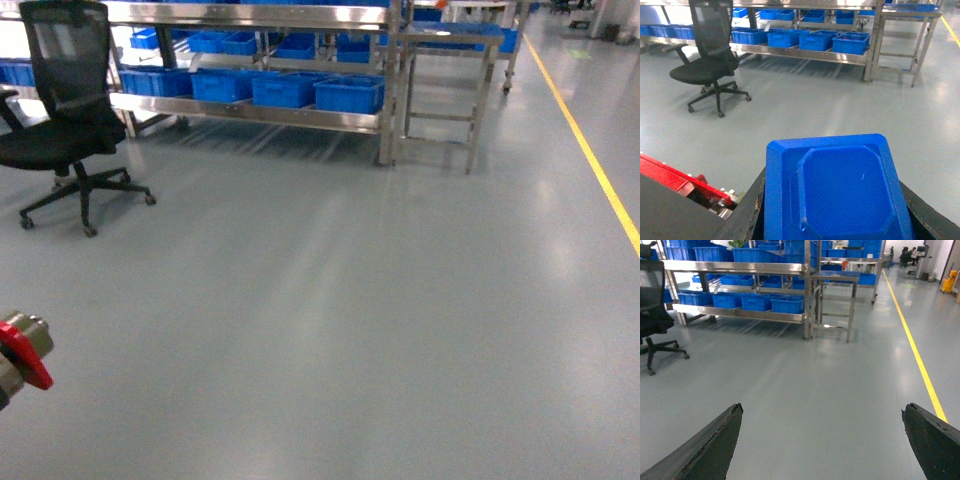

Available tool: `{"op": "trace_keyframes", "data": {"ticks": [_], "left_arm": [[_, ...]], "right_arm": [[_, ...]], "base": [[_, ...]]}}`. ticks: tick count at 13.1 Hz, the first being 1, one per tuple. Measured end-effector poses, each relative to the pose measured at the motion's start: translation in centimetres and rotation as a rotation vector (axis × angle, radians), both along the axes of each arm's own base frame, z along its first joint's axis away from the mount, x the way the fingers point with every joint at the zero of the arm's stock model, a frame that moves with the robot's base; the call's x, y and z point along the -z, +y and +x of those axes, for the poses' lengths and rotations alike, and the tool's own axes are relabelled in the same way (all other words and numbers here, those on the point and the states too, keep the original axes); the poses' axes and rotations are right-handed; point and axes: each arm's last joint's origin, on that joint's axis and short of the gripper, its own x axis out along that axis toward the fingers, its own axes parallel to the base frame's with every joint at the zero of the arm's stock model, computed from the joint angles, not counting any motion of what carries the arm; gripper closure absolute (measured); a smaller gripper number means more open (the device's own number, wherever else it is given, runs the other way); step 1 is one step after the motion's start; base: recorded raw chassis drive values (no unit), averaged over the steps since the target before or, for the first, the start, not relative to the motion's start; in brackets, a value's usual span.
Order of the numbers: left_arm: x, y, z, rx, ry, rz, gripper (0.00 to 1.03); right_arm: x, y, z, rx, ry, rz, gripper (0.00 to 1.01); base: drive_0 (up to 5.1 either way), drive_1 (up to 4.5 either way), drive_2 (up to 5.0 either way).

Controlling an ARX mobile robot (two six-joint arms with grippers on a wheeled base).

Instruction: Pick blue part to blue bin on bottom shelf

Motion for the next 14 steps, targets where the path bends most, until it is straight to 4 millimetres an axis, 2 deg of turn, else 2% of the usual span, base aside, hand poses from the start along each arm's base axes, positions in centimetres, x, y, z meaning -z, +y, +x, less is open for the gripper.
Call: {"op": "trace_keyframes", "data": {"ticks": [11, 14], "left_arm": [[0.0, 0.0, 0.0, 0.0, 0.0, 0.0, 0.59], [0.02, -0.08, -0.01, 0.008, 0.001, 0.0, 0.59]], "right_arm": [[0.0, 0.0, 0.0, 0.0, 0.0, 0.0, 0.03], [0.0, 0.0, 0.0, 0.001, 0.0, 0.0, 0.03]], "base": [[-1.6, -1.58, -1.6], [-0.4, -0.4, -0.4]]}}
